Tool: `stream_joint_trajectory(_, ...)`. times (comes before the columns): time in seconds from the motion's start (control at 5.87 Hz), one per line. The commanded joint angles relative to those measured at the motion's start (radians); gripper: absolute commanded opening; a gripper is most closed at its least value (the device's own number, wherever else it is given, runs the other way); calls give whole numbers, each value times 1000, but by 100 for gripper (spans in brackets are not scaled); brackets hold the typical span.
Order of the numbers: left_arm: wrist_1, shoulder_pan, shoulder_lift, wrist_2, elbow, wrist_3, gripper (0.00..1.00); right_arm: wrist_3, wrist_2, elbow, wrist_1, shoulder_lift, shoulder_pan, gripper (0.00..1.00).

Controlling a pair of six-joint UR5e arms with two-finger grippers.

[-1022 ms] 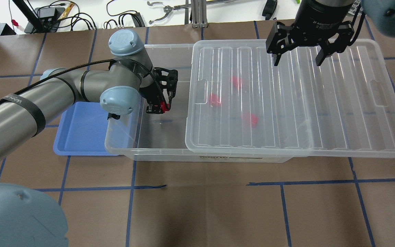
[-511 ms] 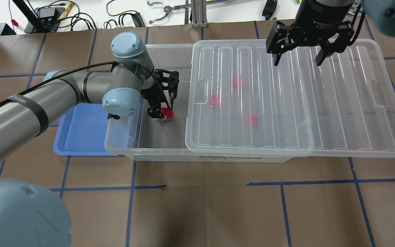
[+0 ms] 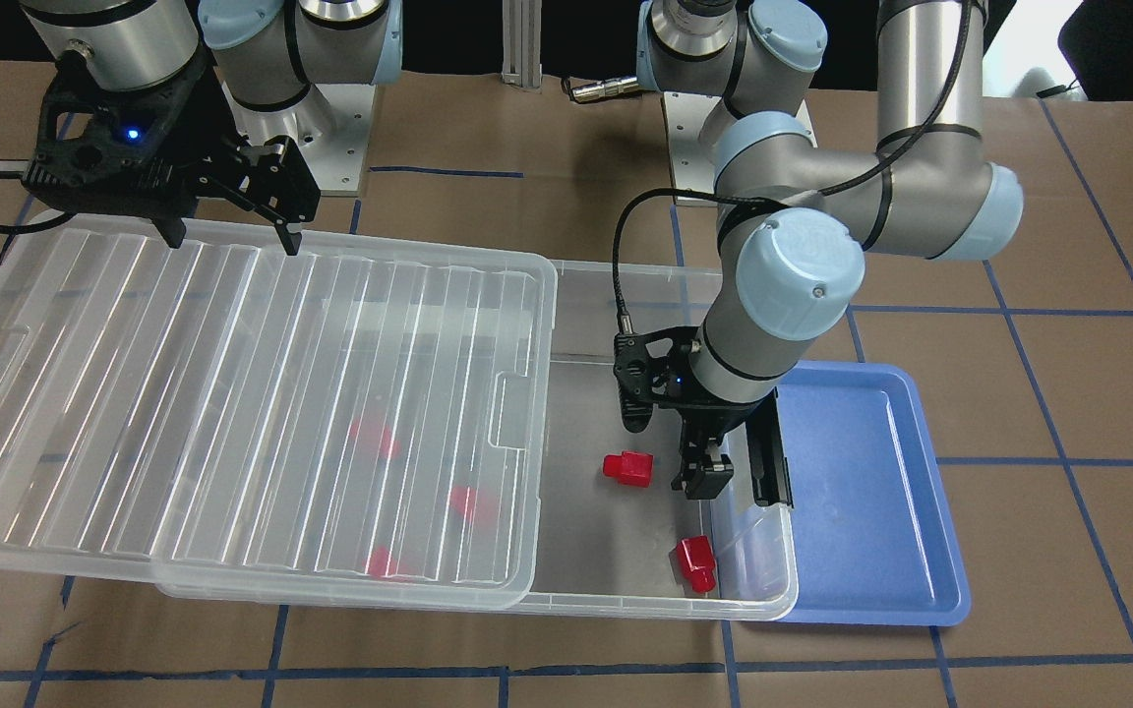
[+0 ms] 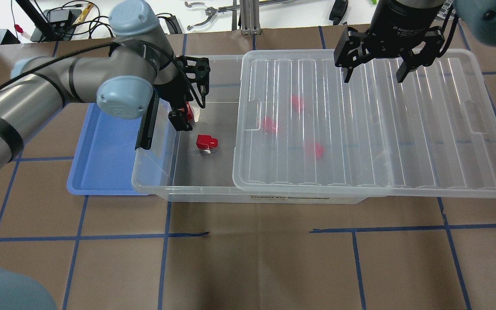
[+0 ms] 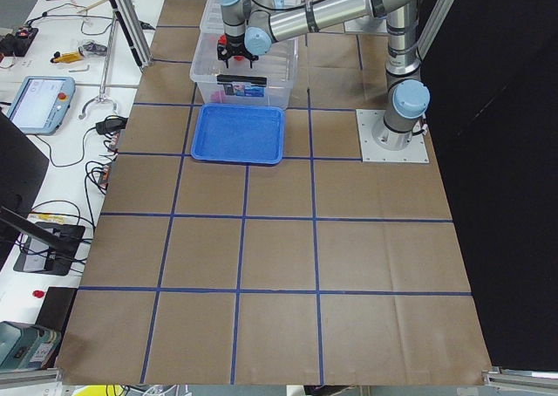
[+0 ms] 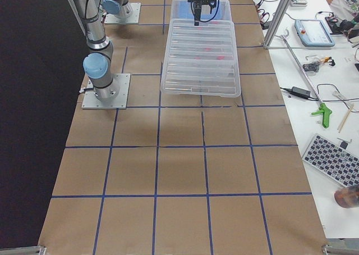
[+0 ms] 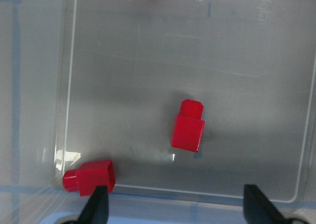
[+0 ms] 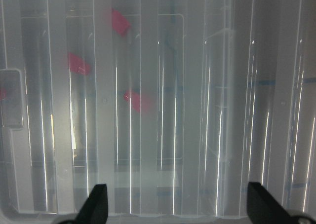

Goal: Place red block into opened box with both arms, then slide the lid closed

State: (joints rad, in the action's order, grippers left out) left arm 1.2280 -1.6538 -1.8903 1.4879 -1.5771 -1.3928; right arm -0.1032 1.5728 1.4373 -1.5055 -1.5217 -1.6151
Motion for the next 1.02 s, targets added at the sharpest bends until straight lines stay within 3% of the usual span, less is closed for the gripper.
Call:
stream_joint_trajectory(0.0, 228, 12, 91, -1, 131, 162, 95, 110, 10, 2, -11, 2, 67, 100)
stream_joint_trajectory(0.17, 228, 11, 94, 15, 156, 425, 98, 172, 9, 15, -1, 0, 202, 100)
stream_joint_trajectory(0.51, 237, 38, 120, 23, 172, 649, 98, 426, 36, 95, -43, 3, 453, 100)
stream_joint_trajectory(0.85, 229, 49, 117, 22, 202, 976, 98, 621, 69, 152, -232, 69, 612, 100)
